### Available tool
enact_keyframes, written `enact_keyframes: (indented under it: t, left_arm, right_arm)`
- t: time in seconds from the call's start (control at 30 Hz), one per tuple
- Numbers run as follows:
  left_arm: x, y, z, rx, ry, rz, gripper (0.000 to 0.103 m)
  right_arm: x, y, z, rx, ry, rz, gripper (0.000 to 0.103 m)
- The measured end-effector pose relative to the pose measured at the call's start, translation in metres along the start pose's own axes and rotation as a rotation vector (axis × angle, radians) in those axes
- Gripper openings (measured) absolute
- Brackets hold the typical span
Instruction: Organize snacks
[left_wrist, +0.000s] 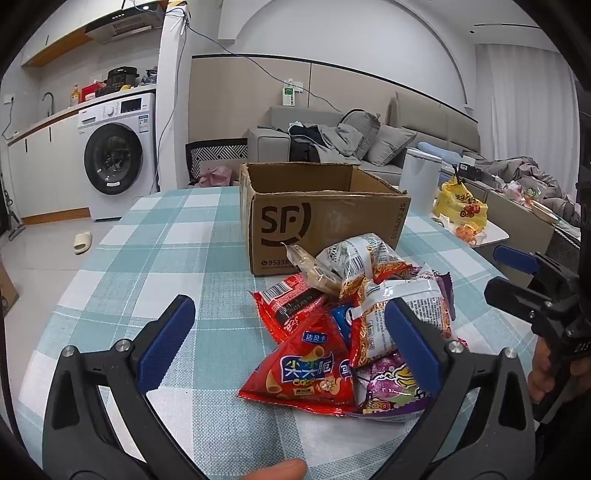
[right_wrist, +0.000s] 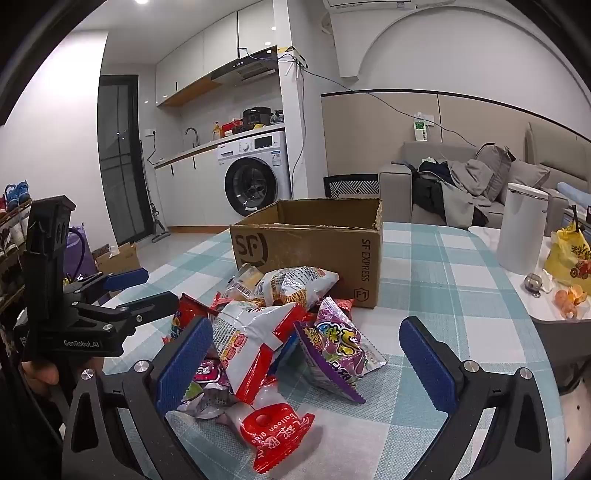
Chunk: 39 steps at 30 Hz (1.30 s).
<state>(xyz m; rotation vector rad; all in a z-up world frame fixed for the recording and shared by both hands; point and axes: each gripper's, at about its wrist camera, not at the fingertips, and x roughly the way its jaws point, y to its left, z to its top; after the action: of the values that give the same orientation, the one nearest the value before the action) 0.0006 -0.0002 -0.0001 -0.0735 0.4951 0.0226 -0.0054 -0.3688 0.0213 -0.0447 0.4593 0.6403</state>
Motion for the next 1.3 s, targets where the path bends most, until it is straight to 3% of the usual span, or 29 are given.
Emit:
enact_keyframes:
  t: [1.3]
  left_arm:
    - [0.001,0.001,0.001,-0.020,-0.005,-0.006,0.102]
  right_arm:
    - [-0.002,0.002,0.000,-0.012,0.002,0.000,0.103]
